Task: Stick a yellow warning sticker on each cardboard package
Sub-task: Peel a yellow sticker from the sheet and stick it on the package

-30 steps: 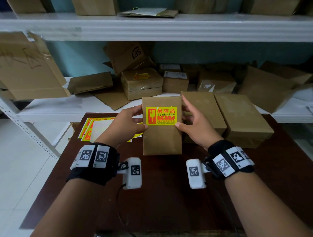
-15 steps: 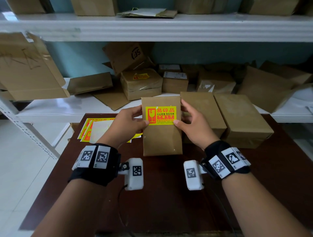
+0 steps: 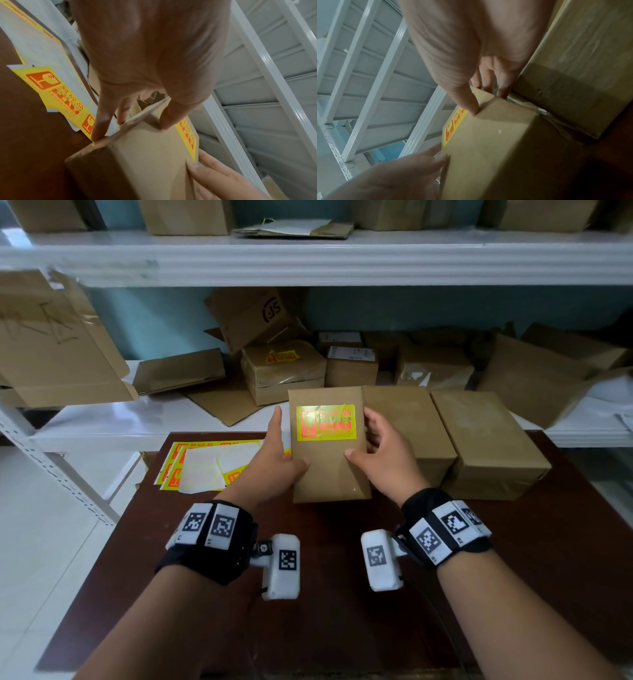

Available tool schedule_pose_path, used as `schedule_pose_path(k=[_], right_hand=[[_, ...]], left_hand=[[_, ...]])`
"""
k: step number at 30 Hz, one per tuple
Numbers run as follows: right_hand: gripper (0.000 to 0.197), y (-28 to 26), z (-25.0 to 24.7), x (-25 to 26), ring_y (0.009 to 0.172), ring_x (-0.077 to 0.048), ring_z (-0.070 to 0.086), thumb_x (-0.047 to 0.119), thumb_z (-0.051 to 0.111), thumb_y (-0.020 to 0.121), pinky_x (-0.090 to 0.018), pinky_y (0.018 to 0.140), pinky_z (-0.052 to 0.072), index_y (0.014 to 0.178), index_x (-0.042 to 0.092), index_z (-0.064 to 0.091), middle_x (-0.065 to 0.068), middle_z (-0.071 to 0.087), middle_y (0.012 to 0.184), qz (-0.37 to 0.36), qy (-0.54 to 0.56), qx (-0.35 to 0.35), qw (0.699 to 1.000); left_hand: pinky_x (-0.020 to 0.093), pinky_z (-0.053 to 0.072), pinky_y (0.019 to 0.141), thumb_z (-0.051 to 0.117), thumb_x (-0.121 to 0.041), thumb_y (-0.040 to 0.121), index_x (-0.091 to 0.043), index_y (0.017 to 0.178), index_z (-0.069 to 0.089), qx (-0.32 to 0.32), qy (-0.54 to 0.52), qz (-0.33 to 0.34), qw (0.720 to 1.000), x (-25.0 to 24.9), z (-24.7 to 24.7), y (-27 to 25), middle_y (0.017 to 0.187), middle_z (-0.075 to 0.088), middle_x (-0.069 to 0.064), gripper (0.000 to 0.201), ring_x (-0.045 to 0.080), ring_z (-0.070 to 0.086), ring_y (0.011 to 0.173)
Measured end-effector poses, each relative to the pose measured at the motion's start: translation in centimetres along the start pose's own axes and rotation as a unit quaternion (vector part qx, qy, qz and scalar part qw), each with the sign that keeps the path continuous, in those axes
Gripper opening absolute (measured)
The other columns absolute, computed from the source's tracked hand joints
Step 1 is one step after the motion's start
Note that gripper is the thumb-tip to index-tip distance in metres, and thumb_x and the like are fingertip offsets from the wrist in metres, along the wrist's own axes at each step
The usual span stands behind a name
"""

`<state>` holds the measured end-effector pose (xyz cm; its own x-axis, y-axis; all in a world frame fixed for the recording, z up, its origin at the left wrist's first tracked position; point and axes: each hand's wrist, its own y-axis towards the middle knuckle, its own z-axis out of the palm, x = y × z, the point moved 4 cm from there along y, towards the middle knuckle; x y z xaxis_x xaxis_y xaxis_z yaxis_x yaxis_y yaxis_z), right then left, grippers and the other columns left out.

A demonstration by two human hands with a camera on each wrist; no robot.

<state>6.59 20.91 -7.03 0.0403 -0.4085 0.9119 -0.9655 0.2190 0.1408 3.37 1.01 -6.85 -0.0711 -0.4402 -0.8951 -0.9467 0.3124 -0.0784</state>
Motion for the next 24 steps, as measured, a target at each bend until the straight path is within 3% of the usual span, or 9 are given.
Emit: schedule_pose_path(k=[1,3,5,7,10,13,17,20,24], right_hand=[[0.079,0.0,-0.1,0.2,0.121,0.003,0.044,0.006,0.075,0.087,-0.007,0.091,0.037,0.153,0.028,0.038,0.021,0.047,0.126,-0.006,-0.01,-0.006,1.0],[0.079,0.1,-0.2,0.5,0.125,0.001,0.045,0.012,0.075,0.087,-0.009,0.095,0.038,0.153,0.032,0.037,0.019,0.049,0.135,-0.023,-0.025,-0.026,0.999],[0.08,0.3,-0.2,0.7,0.126,-0.005,0.048,0.02,0.075,0.087,-0.024,0.106,0.043,0.155,0.035,0.035,0.008,0.05,0.143,-0.029,-0.036,-0.047,0.998],[0.082,0.3,-0.2,0.9,0.118,-0.008,0.054,0.025,0.075,0.087,-0.035,0.108,0.046,0.156,0.037,0.032,0.002,0.052,0.137,-0.017,-0.039,-0.058,0.997],[0.081,0.2,-0.5,1.1,0.115,-0.009,0.057,0.021,0.075,0.089,-0.034,0.104,0.049,0.156,0.031,0.031,0.001,0.055,0.138,0.007,-0.014,-0.065,0.998],[0.074,0.2,-0.5,0.8,0.121,-0.007,0.054,0.02,0.074,0.09,-0.031,0.103,0.047,0.153,0.025,0.035,0.002,0.054,0.146,0.026,0.011,-0.056,0.998],[0.07,0.4,0.0,0.4,0.137,-0.014,0.049,0.03,0.072,0.09,-0.038,0.112,0.043,0.152,0.025,0.039,0.003,0.053,0.149,0.027,-0.017,-0.046,0.998],[0.064,0.6,0.1,0.1,0.139,-0.018,0.044,0.041,0.067,0.092,-0.046,0.113,0.042,0.15,0.033,0.042,0.004,0.054,0.146,0.021,-0.071,-0.037,0.997],[0.061,0.7,0.2,-0.5,0.143,-0.022,0.039,0.051,0.057,0.094,-0.051,0.116,0.035,0.151,0.038,0.04,0.004,0.05,0.149,0.028,-0.136,-0.009,0.99]], left_hand=[[0.02,0.053,0.081,0.063,-0.006,0.095,-0.03,0.158,-0.009,-0.018,-0.022,0.002,1.0,0.0,0.0,0.0,0.139,0.028,-0.014,0.099,0.018,0.057,0.118],[0.028,0.054,0.091,0.068,-0.007,0.092,-0.033,0.158,-0.003,-0.053,-0.057,0.004,0.997,0.1,-0.2,0.3,0.154,0.028,-0.006,0.101,0.021,0.054,0.126],[0.039,0.047,0.103,0.073,-0.011,0.087,-0.034,0.159,0.004,-0.077,-0.065,0.006,0.995,0.2,-0.3,0.5,0.162,0.024,0.008,0.102,0.025,0.046,0.137],[0.037,0.043,0.104,0.076,-0.012,0.085,-0.032,0.158,0.011,-0.091,-0.071,0.008,0.993,0.3,-0.4,0.5,0.161,0.028,0.012,0.1,0.025,0.041,0.141],[0.039,0.043,0.108,0.079,-0.013,0.082,-0.033,0.156,0.017,-0.091,-0.071,0.012,0.993,0.2,-0.3,0.4,0.158,0.036,0.011,0.098,0.022,0.038,0.143],[0.045,0.045,0.109,0.084,-0.024,0.074,-0.038,0.153,0.023,-0.073,-0.054,0.033,0.995,0.1,-0.3,0.4,0.153,0.046,0.005,0.101,0.017,0.042,0.141],[0.029,0.045,0.103,0.087,-0.018,0.074,-0.044,0.147,0.04,-0.045,0.031,0.083,0.995,-0.2,0.3,0.3,0.148,0.048,-0.009,0.09,0.012,0.046,0.134],[0.04,0.039,0.114,0.084,-0.012,0.075,-0.047,0.133,0.058,-0.062,0.094,0.1,0.989,0.1,0.6,0.6,0.15,0.046,-0.005,0.072,0.019,0.045,0.136],[0.046,0.036,0.116,0.077,-0.012,0.081,-0.048,0.128,0.062,-0.077,0.108,0.095,0.987,0.5,0.6,0.9,0.156,0.042,-0.002,0.062,0.022,0.042,0.141]])
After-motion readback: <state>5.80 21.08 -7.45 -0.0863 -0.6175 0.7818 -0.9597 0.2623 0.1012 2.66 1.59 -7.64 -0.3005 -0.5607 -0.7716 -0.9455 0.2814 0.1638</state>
